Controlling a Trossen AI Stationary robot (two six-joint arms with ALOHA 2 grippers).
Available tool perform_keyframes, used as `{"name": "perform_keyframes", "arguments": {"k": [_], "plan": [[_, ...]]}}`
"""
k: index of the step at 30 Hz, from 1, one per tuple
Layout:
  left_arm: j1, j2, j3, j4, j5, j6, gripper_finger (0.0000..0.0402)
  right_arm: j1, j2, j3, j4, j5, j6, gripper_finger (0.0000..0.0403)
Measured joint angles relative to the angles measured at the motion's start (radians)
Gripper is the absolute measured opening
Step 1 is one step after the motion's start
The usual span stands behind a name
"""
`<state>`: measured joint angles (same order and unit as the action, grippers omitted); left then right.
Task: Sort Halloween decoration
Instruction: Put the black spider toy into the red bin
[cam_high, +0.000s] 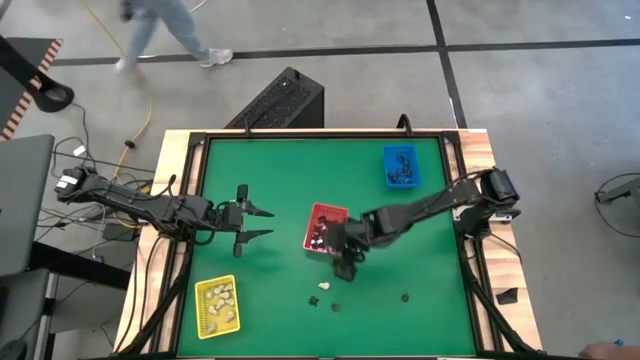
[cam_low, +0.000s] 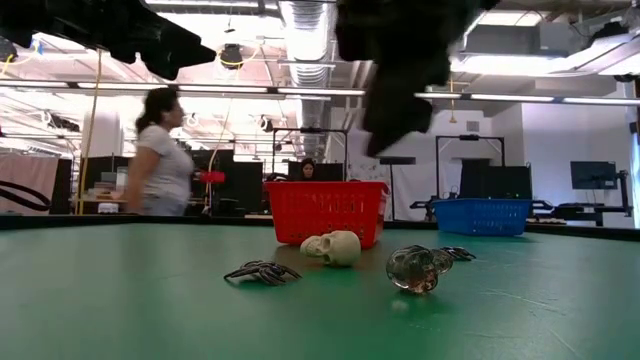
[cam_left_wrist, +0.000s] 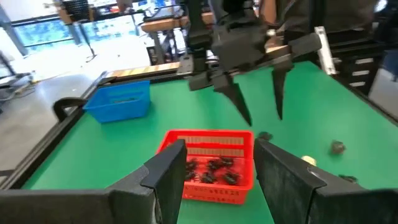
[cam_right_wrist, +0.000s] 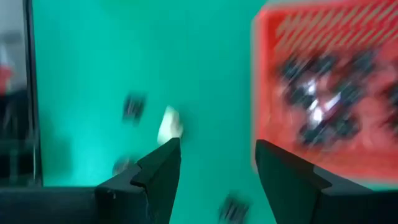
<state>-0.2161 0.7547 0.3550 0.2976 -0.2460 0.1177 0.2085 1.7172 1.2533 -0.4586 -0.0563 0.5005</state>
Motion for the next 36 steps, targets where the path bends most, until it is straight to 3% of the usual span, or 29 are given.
{"name": "perform_keyframes", "arguments": {"k": [5,15,23,36], "plan": [[0.0,0.036,-0.002,0.05,0.051,0.009,0.0178,0.116,0.004,0.0,-0.127,0.046,0.074,0.0239],[0.001,0.114,-0.001,0.12,0.06,-0.029,0.0178,0.261,0.02,-0.011,-0.165,0.402,0.27,0.0239],[0.0,0.116,-0.001,0.105,0.17,-0.095,0.0178,0.318,0.043,-0.119,-0.091,0.512,0.417,0.0239],[0.0,0.116,-0.001,0.123,0.182,-0.104,0.0178,0.375,0.187,-0.136,0.022,0.668,0.408,0.0239]]}}
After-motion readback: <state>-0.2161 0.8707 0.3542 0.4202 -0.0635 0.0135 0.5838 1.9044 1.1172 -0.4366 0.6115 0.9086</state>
